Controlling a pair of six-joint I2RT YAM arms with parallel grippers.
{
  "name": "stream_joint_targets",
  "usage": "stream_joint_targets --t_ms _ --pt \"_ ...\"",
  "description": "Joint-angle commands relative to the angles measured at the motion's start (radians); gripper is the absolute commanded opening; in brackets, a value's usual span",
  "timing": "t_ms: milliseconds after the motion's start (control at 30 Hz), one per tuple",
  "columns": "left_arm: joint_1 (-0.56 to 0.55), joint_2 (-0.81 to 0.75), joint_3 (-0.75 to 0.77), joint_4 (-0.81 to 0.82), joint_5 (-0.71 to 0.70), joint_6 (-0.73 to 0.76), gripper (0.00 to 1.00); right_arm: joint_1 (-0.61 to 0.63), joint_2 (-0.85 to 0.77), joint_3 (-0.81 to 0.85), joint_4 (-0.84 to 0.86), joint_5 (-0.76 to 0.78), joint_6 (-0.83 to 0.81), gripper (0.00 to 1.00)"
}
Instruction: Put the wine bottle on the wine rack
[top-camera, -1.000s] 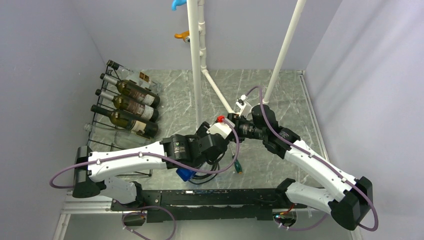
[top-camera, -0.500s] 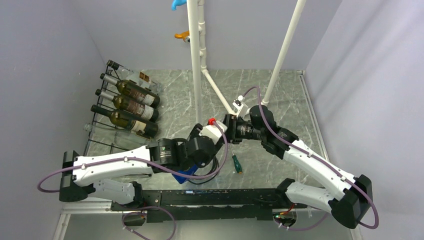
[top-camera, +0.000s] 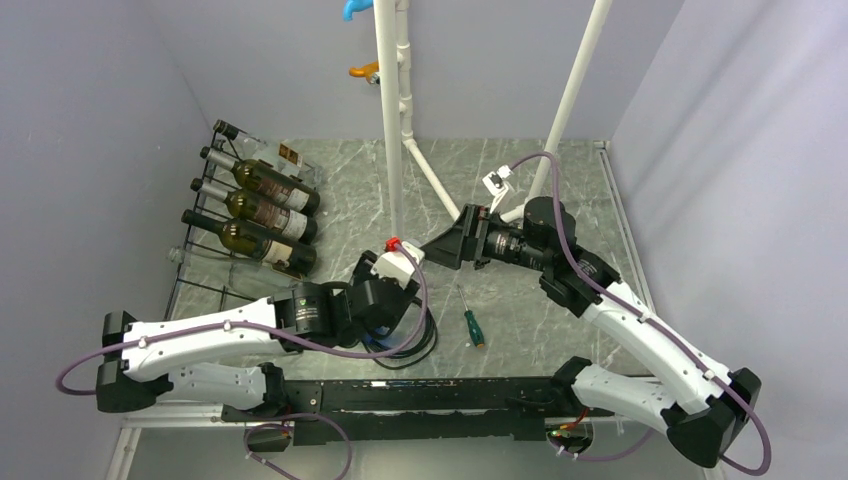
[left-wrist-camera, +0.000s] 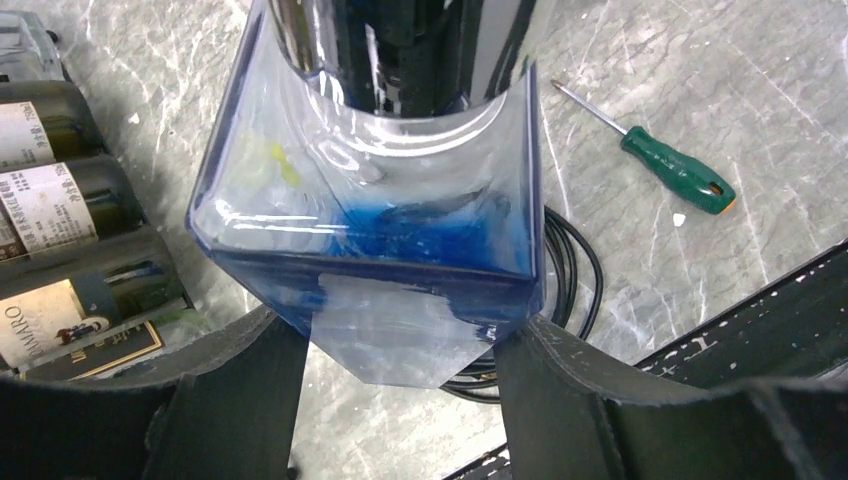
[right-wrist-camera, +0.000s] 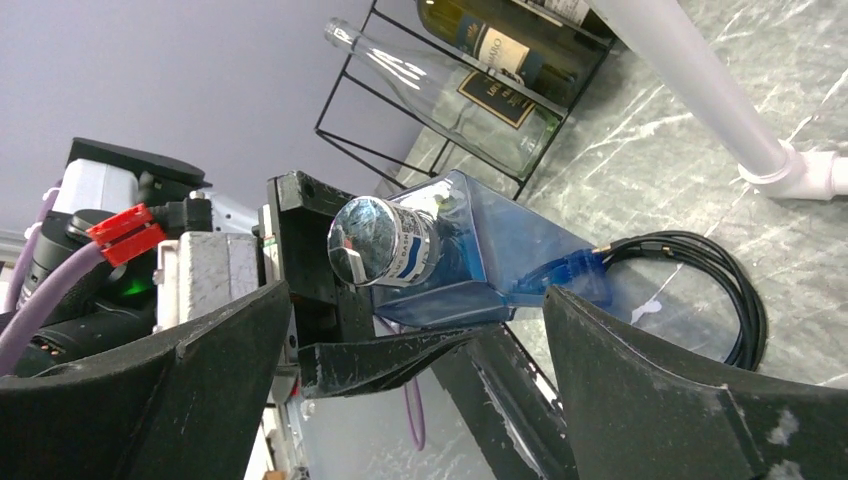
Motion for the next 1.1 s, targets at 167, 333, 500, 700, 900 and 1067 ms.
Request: stream_joint_targets --t_ms 167,333,500,700,900,1067 --pt "0.0 -0.146 0.061 -0.069 -0.186 -0.073 0.0 -0.001 -0.056 0.064 -0.025 0.078 -0.03 1.0" --pt "0.028 -0.251 0.079 -0.131 -0.217 -0.134 0.0 -0.001 -0.084 0.03 0.027 0.106 -0.008 1.0" --pt "0.077 -0.348 0.109 -0.248 -0.243 -0.243 0.0 -0.001 -0.069 0.017 0.033 0.108 0.009 1.0" --pt "0.091 -0.455 0.104 -0.427 -0.335 -0.395 0.0 -0.001 -0.051 -0.002 0.059 0.094 0.035 1.0" --pt "0.091 -0.568 0.047 -0.569 -0.423 -0.578 0.0 -0.001 -0.038 -0.011 0.076 0.088 0.045 1.0" --pt "0.091 -0.623 0.001 -0.642 -0.496 -0.717 0.0 -0.001 -0.024 -0.017 0.091 0.077 0.053 1.0"
